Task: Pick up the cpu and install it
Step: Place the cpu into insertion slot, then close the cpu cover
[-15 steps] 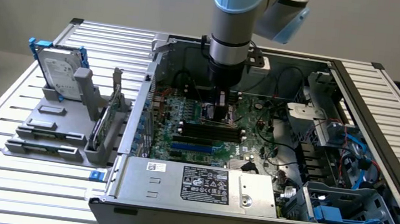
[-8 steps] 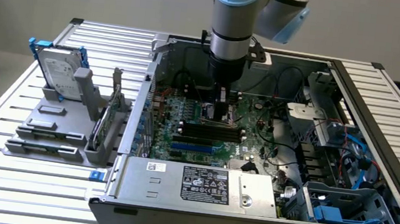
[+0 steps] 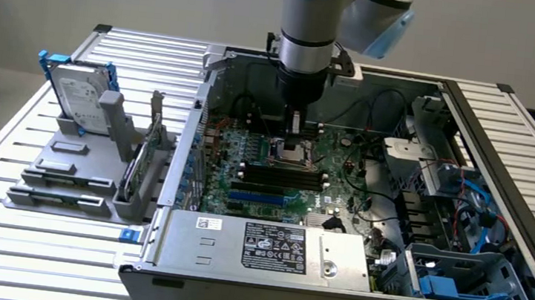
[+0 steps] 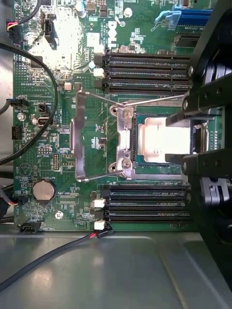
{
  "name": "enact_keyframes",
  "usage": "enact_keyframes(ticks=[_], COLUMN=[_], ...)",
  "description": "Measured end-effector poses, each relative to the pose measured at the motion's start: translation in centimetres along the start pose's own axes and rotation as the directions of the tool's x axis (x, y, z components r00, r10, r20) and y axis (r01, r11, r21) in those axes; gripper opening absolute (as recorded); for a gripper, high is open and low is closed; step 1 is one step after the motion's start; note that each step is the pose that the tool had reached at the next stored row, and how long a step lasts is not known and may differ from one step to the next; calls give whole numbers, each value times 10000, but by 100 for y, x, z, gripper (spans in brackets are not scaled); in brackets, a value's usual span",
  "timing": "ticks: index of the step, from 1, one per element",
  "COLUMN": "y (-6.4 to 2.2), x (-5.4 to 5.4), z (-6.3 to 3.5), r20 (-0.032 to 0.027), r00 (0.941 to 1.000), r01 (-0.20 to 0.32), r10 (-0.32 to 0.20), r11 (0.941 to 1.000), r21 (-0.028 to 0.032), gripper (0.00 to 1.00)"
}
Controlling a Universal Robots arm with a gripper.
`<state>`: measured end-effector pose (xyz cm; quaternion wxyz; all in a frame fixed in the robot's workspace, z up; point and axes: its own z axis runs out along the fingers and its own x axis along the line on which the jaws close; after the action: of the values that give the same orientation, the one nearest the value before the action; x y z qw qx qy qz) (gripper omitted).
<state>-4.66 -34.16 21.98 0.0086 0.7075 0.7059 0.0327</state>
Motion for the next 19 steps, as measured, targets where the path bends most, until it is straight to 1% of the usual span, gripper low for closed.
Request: enact_keyframes(ticks=[1,2,4,5,6,11,13,19], y=[-13,-25,-61,-83,-105,-229,-255,-257], x=[0,1,1,1,1,2,2,2], z=[-12,-23,-39,-45,-50,-69,-72,-73], r20=[-1,-3,-12,-17,-19,-20,-20,-19], r00=[10000,10000,10000,10000,10000,10000,10000,10000], r01=[-1,-1,-2,-3,-5,-10,-12,-13], r10=[1,1,2,3,5,11,13,13], r11=[10000,10000,10000,10000,9999,9996,9994,9994], r21=[7,18,56,84,116,282,341,343], gripper=[30,30,18,12,11,11,11,11])
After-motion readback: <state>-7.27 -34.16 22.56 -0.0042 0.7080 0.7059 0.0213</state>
